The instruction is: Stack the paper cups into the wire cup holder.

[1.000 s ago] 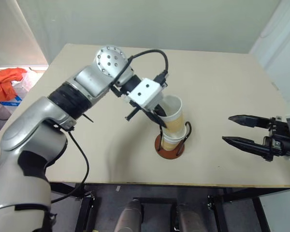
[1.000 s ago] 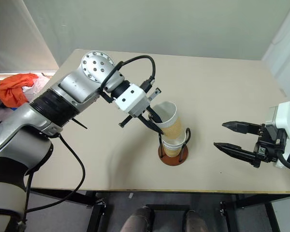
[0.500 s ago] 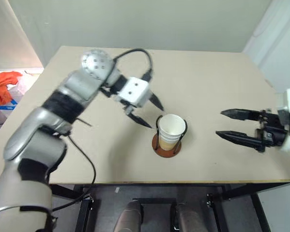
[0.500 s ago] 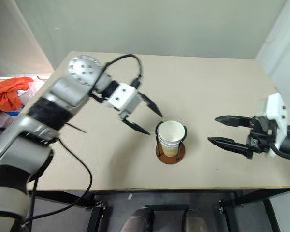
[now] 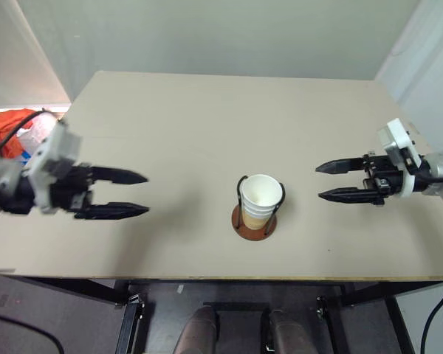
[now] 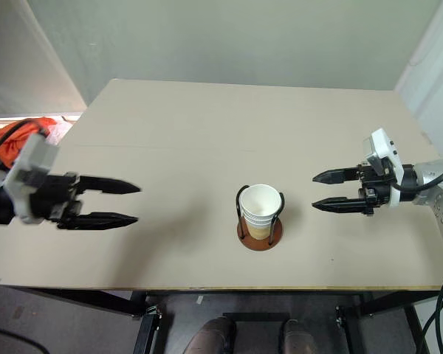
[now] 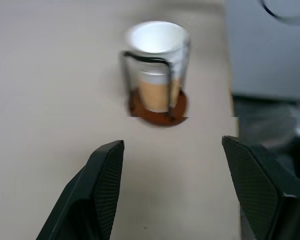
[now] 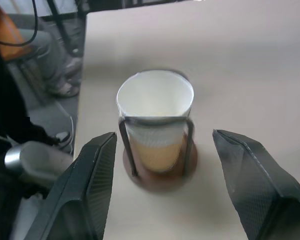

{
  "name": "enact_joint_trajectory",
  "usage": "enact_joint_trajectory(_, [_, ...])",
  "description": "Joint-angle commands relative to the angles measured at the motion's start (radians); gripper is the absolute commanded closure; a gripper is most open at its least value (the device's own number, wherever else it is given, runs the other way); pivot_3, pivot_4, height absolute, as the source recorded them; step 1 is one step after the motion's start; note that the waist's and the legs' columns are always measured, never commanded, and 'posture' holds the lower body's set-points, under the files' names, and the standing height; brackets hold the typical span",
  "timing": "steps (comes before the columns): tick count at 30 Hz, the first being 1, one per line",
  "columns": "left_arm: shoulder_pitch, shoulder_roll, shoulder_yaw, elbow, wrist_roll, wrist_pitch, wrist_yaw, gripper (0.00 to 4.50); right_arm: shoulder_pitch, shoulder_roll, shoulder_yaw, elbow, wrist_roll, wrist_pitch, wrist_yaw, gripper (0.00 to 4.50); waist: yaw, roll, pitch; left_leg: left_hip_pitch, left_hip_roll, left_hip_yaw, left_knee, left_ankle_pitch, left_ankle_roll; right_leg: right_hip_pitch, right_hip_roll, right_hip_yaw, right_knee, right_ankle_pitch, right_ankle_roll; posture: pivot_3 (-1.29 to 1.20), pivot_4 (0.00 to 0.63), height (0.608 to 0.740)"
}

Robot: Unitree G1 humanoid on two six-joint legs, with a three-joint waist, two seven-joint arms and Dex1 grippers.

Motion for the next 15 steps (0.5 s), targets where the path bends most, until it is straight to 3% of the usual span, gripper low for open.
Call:
enact_joint_trajectory(1, [0.119, -0.03, 0.181, -0.002, 0.004, 0.045, 0.023, 1.09, -0.039, -0.034, -0.047, 0.107, -0.03, -0.038, 0.054, 1.24, -0.002, 0.0, 0.0, 0.001, 0.001, 0.0, -0.001, 0.0, -0.002, 0.0, 0.0, -0.001, 0.0, -0.001, -0.002, 0.0, 0.15, 0.74])
enact_joint_trajectory(7, [0.245, -0.026, 0.377, 0.008, 0.058, 0.062, 0.01, 1.09, -0.03, -0.067, -0.061, 0.219, -0.071, -0.077, 0.111, 1.24, -0.007, -0.001, 0.0, 0.009, 0.001, 0.0, -0.01, 0.007, -0.007, 0.001, 0.001, 0.0, 0.002, 0.0, -0.011, 0.0, 0.15, 0.74])
enact_joint_trajectory(15, [0.275, -0.045, 0.411, -0.003, 0.082, 0.069, -0.005, 1.09, -0.046, -0.048, -0.062, 0.261, -0.102, -0.099, 0.115, 1.24, -0.013, 0.0, 0.0, 0.01, 0.002, -0.001, -0.015, 0.009, -0.012, 0.0, 0.002, 0.0, 0.002, 0.001, -0.013, 0.0, 0.15, 0.74])
